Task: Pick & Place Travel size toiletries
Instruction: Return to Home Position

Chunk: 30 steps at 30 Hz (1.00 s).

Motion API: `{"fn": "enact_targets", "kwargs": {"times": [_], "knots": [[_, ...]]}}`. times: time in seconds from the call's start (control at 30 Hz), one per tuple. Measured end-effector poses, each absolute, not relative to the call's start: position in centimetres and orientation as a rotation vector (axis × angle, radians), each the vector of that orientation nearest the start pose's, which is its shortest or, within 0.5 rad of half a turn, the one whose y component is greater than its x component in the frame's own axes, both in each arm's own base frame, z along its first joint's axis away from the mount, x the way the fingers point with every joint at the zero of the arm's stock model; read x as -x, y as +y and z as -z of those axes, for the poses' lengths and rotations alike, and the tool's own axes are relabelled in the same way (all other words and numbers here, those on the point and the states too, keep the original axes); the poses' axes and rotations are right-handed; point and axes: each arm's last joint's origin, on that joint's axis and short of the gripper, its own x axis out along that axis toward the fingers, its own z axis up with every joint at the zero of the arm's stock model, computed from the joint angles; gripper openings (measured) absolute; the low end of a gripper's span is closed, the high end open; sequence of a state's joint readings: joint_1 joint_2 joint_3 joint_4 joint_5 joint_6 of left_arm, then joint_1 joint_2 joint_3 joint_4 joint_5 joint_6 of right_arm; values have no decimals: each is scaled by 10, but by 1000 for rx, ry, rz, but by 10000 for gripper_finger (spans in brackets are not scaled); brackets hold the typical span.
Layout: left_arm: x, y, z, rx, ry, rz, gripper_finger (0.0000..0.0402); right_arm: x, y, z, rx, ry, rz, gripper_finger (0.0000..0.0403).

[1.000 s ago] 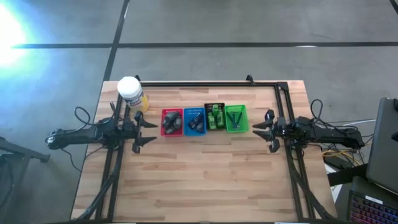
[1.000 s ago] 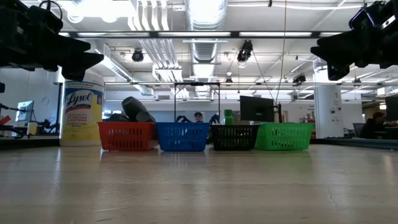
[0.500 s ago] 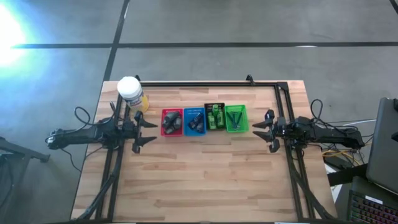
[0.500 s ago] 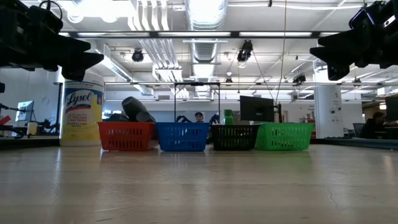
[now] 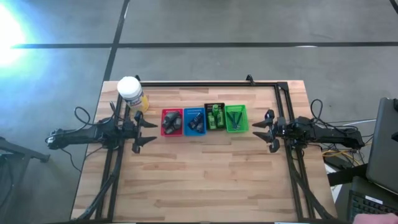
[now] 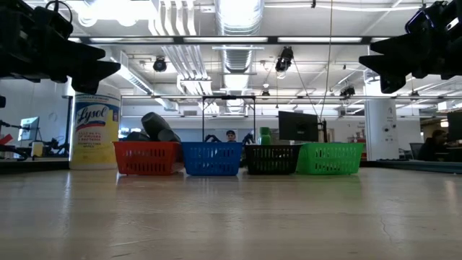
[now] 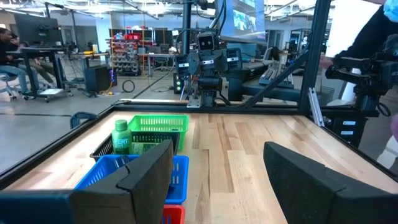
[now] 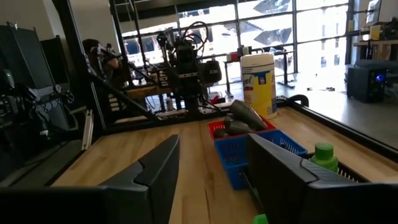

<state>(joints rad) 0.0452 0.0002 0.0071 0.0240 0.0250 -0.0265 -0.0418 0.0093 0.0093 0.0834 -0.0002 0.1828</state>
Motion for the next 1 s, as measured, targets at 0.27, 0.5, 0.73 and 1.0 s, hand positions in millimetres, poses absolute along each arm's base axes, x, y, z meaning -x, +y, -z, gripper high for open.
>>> {"fn": "enact_targets", "kwargs": {"times": [0.27,0.5,0.73,1.0], "knots": [[-97,4,-168,25,-29,-20,257,-97,-4,-174,-180,-87,34,190],[-97,4,-168,25,-29,-20,257,-97,-4,-174,-181,-87,34,175],[-97,4,-168,25,-29,-20,257,-97,-4,-174,-179,-87,34,153],[-97,4,-168,25,-29,-20,257,-97,-4,-174,-181,-86,34,128]]}}
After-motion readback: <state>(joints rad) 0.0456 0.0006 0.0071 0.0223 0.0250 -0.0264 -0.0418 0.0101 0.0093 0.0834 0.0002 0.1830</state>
